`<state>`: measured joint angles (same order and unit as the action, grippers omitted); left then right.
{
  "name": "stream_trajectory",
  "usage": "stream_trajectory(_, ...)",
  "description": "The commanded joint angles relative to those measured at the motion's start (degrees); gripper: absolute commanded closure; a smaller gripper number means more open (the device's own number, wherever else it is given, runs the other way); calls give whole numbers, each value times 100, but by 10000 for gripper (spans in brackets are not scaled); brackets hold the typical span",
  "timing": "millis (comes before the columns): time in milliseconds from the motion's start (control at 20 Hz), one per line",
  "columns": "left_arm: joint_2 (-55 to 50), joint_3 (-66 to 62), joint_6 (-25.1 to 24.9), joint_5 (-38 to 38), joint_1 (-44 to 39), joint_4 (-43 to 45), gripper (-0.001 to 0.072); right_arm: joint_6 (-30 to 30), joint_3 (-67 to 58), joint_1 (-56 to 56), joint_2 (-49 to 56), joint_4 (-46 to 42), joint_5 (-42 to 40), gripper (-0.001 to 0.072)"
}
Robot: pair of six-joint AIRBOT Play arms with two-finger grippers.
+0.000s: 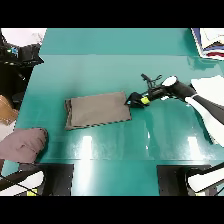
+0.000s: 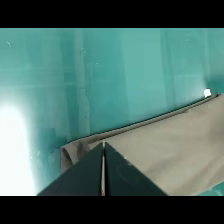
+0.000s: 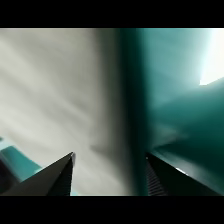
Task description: Fold the shirts.
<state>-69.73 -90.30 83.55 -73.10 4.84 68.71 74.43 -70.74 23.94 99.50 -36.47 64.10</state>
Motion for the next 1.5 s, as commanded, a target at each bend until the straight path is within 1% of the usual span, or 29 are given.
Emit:
stream_trajectory(0,-2,2,0,-9,0,-50,677,-98,-577,389,640,247,173,209)
stream_trajectory(50,-2,2,0,-37,0,-70,677,-105,-791,527,717,210,170,305)
stream_trajectory(100,-2,2,-2,-59,-37,-59,678,-136,-957,629,750,190,118,454)
stream_trajectory(150,-2,2,0,-46,-136,15,679,-297,-1104,697,752,195,70,642)
stream_trajectory(200,-2,2,0,-26,-260,55,678,-402,-1233,715,745,195,35,694)
stream_trajectory(350,-2,2,2,44,-817,57,679,-396,-1495,466,575,190,9,694)
stream_trajectory(450,-2,2,2,55,-1172,52,678,-391,-1488,-68,234,181,-37,694)
stream_trajectory(550,-2,0,4,57,-1458,42,678,-306,-1488,-850,-197,20,-9,695)
stream_trajectory(650,-2,0,7,98,-1703,28,678,-127,-1488,-1759,-686,-356,-9,694)
stream_trajectory(800,-2,0,31,376,-2059,24,678,-94,-1488,-3244,-1325,-695,-68,695)
stream_trajectory(900,-2,0,48,625,-2277,24,678,-96,-1488,-4162,-1558,-706,-92,694)
stream_trajectory(1050,-2,0,48,973,-2553,22,678,-98,-1493,-5165,-1665,-702,-92,695)
stream_trajectory(1250,-4,0,50,1095,-2747,2,678,-103,-1495,-5829,-1633,-658,-306,695)
stream_trajectory(1400,-2,2,63,1093,-2747,-31,678,-136,-1558,-5912,-1633,-658,-485,695)
stream_trajectory(1450,-4,0,63,1095,-2747,-31,678,-240,-1672,-5908,-1633,-658,-455,695)
